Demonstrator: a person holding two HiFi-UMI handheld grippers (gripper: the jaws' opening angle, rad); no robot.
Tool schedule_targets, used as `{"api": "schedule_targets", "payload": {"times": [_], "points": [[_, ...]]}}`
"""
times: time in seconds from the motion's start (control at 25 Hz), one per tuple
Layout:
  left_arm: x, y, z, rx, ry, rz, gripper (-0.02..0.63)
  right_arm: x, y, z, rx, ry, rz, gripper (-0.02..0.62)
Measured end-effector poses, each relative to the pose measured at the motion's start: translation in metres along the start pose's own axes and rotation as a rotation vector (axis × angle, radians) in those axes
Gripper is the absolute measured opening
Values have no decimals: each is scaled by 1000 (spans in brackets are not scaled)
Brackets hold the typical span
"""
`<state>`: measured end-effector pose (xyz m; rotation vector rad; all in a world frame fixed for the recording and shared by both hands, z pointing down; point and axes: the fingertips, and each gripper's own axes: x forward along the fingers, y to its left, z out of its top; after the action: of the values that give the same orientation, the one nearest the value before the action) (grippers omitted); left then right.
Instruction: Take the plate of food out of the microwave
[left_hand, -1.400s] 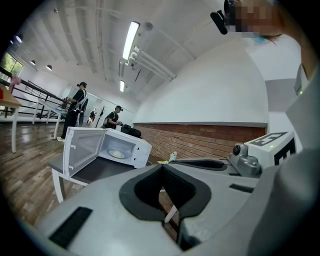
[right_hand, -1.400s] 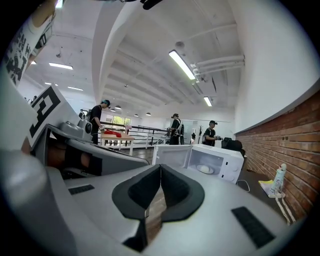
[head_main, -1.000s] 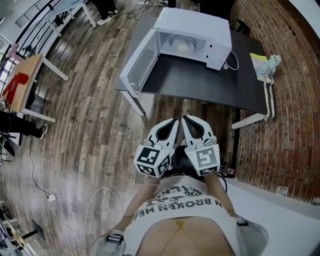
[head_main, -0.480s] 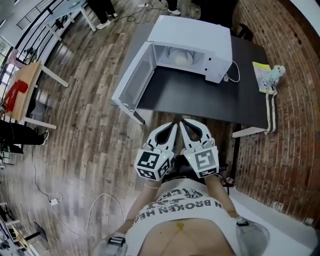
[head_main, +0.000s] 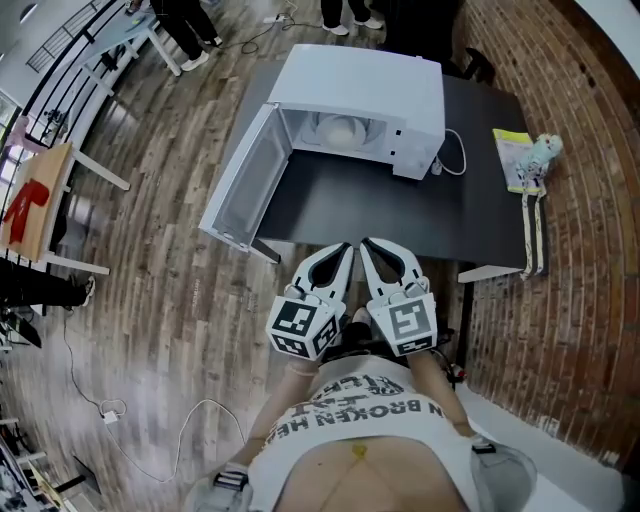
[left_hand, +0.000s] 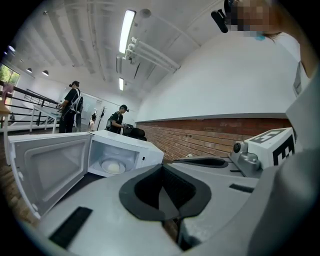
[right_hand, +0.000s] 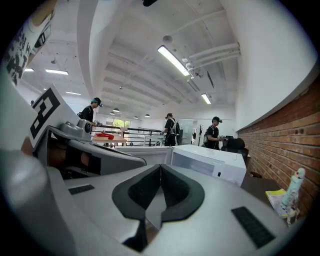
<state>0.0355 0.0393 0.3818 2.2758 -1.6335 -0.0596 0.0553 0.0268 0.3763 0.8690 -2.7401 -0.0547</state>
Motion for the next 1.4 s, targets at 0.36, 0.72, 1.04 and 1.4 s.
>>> {"api": "schedule_targets", "payload": {"times": [0.36,0.72,1.04,1.4], "points": [[29,-1,1,-19,-19,27,8,11,-30,-4,-4,-14,33,8],[43,27,6,-10,-7,62,8,37,-38,-3,-2,-2,41,8],[90,68,22,-38,19,-54,8,88,-69,4,22,6,-52,8],[136,126,55,-15,37,-181,8,158,-101,21,38,22,-180,8]]}}
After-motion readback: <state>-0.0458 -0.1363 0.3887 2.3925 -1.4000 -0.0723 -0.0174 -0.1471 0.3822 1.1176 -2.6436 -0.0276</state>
